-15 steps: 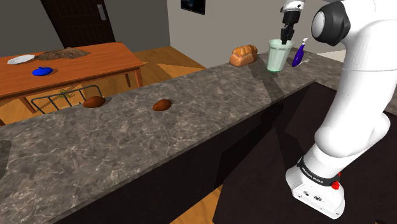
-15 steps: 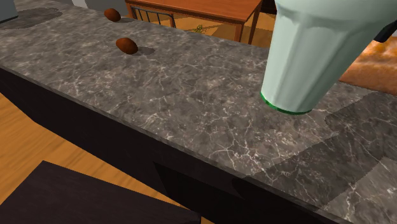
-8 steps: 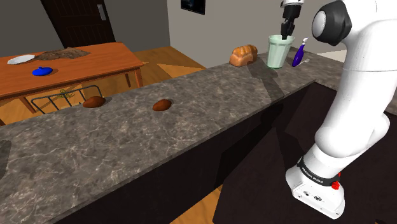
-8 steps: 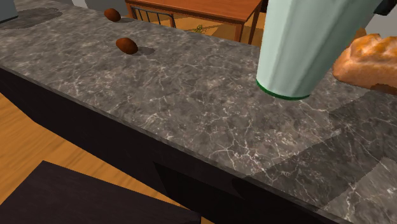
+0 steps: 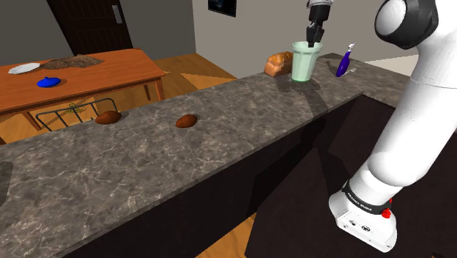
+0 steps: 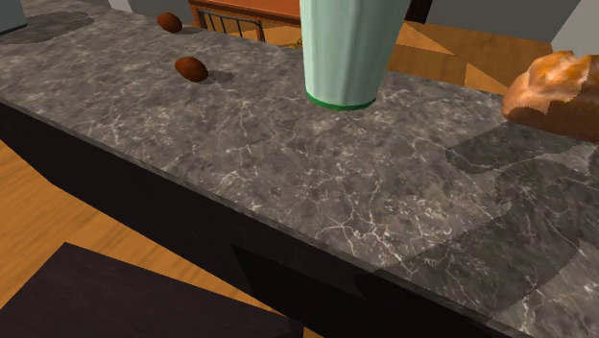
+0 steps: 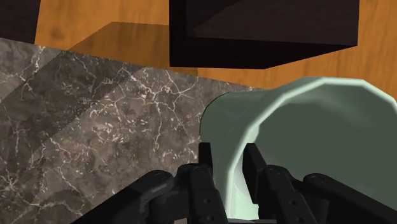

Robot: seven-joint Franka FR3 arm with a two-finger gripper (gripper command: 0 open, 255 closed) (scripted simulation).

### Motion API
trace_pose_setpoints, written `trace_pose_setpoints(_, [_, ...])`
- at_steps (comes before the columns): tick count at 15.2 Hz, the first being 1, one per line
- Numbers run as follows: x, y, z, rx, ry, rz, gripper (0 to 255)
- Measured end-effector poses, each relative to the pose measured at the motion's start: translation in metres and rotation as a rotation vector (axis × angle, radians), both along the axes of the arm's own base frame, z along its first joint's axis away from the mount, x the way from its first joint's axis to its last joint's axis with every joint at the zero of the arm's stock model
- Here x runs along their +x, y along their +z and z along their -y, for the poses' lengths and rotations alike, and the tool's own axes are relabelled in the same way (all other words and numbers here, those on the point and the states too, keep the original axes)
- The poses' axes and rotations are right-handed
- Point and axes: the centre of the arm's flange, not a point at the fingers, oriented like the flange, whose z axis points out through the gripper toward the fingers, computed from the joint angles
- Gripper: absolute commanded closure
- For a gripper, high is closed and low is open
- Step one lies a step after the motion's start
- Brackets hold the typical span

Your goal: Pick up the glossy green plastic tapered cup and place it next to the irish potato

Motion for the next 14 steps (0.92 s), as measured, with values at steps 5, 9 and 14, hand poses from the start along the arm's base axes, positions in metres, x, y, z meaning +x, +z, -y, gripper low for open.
trace_pose_setpoints(5, [0.020,0.000,-0.064,0.000,0.000,-0.001,255])
trace_pose_setpoints(9, [0.038,-0.002,-0.113,0.000,0.000,0.000,255])
trace_pose_setpoints(14, [0.054,0.002,-0.178,-0.001,0.000,-0.001,255])
